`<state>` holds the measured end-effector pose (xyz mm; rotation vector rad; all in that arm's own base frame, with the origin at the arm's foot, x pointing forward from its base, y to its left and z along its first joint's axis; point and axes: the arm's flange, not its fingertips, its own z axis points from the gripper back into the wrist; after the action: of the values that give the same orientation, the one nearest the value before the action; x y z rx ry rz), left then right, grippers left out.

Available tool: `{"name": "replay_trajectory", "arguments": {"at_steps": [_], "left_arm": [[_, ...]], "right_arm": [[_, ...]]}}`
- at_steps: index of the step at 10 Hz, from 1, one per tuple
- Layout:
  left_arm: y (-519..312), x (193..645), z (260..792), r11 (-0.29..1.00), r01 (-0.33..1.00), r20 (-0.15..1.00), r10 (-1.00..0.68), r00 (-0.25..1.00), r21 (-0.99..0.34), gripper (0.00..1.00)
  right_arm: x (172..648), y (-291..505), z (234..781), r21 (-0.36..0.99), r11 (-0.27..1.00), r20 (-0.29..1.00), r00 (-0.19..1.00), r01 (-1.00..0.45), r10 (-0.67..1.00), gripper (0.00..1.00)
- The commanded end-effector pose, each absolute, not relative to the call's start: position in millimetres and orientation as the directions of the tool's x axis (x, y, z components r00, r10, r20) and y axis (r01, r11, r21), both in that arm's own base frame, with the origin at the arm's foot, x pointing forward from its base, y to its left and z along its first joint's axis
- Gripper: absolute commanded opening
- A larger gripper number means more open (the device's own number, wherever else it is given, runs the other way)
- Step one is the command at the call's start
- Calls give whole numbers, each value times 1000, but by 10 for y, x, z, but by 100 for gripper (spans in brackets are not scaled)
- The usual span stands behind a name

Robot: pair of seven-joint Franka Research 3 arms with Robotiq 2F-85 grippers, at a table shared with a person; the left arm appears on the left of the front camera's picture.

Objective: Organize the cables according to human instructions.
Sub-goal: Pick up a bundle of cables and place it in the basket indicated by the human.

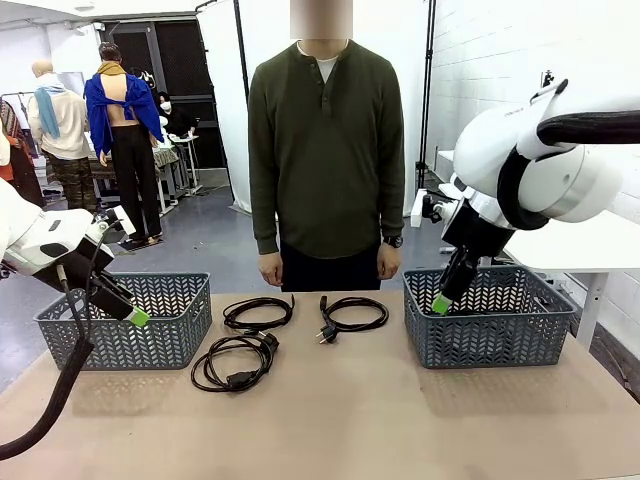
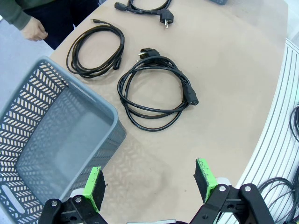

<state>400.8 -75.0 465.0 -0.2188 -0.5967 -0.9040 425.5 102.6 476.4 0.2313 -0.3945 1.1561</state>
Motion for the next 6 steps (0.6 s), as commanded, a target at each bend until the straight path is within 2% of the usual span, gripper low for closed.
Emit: {"name": "replay_trajectory", "arguments": {"at_steps": [1,3,4,6], "left_arm": [[-730,4020,4643,608,792,585,-661,469,52,100],[-730,4020,4643,608,792,585,-661,469,52,100],[-730,4020,4643,608,792,585,-661,469,52,100],[-730,4020,4643,608,792,585,-661,469,52,100]], "right_arm": [[4143,1049,4625,-42,387,470,324,-921,821,100],[4132,1119,4571,-35,346,451,295,-937,843,100],[4160,1082,4669,-26,390,432,341,-921,835,100],[4160,1082,4669,-26,390,432,341,-921,835,100]]}}
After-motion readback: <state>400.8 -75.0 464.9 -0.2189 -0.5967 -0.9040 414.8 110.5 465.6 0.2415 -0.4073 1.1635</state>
